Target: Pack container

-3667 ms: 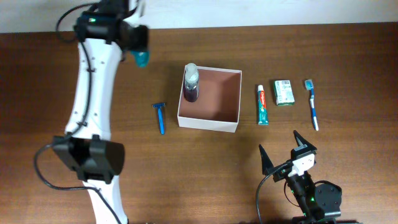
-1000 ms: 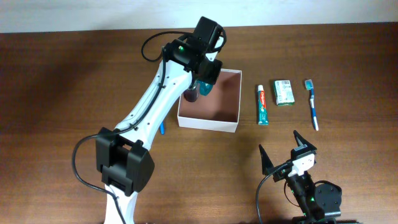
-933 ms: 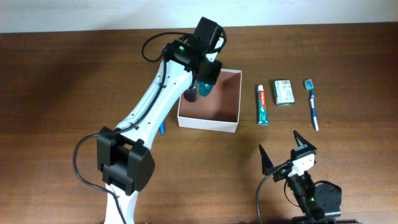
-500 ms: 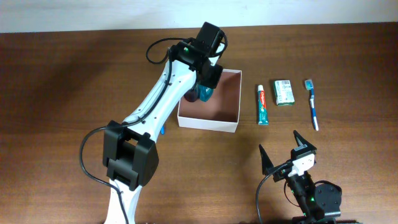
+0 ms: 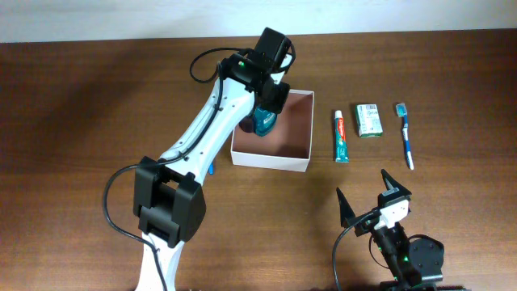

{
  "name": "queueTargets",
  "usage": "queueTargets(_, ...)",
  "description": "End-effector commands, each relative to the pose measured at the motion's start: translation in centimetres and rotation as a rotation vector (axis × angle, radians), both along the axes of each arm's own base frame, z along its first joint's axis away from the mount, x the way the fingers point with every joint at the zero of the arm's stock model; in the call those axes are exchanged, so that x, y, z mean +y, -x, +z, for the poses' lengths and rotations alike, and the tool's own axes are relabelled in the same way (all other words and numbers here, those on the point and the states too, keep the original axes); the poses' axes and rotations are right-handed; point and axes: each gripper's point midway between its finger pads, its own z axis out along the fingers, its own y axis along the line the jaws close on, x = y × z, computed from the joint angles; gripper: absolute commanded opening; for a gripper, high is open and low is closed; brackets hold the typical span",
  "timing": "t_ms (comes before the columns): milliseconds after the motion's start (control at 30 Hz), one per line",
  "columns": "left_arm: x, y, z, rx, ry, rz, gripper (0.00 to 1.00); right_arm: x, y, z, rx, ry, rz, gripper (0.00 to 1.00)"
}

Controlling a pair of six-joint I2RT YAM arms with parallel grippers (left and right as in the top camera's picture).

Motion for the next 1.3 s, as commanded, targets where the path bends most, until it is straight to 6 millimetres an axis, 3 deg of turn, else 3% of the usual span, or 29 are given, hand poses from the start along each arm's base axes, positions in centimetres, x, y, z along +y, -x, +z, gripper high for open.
queueTargets(0, -0.1, -0.4, 1.3, -0.027, 0.024, 0.01, 0.47, -0.1, 0.0, -0.2, 0.005, -0.01, -0.002, 0.99)
queueTargets(200, -0.4, -1.2, 3.4, -0.078, 0.05, 0.004, 0.47, -0.1, 0.0, -0.2, 0.005, -0.011, -0.002, 0.99)
queueTargets(433, -0.5, -2.8, 9.9, -0.228, 0.086, 0.02, 0.48, -0.1, 0.0, -0.2, 0.005, -0.01, -0.002, 0.99)
queueTargets(567, 1.1, -2.9, 13.8, -0.304, 0.053, 0.068, 0.49, -0.1, 0.0, -0.2, 0.005, -0.01, -0.002, 0.99)
queueTargets(667, 2.8, -2.0, 16.2, -0.329, 0.011, 0.103, 0.65, -0.1, 0.0, -0.2, 0.005, -0.011, -0.002, 0.99)
queueTargets(767, 5.0, -0.9, 17.7, -0.341, -0.056, 0.146, 0.7, -0.1, 0.0, -0.2, 0.005, -0.011, -0.002, 0.99)
queueTargets(933, 9.4, 0.3, 18.3, -0.318, -0.184, 0.234, 0.71, -0.1, 0.0, -0.2, 0.005, -0.011, -0.002, 0.99)
queueTargets(1167, 15.3, 2.0, 15.9, -0.152, -0.224, 0.4, 0.7, -0.1, 0.0, -0.2, 0.005, -0.011, -0.002, 0.99)
queueTargets(1267, 16.1, 2.6, 14.7, -0.06, -0.166, 0.4, 0.7, -0.1, 0.0, -0.2, 0.005, -0.01, -0.002, 0.99)
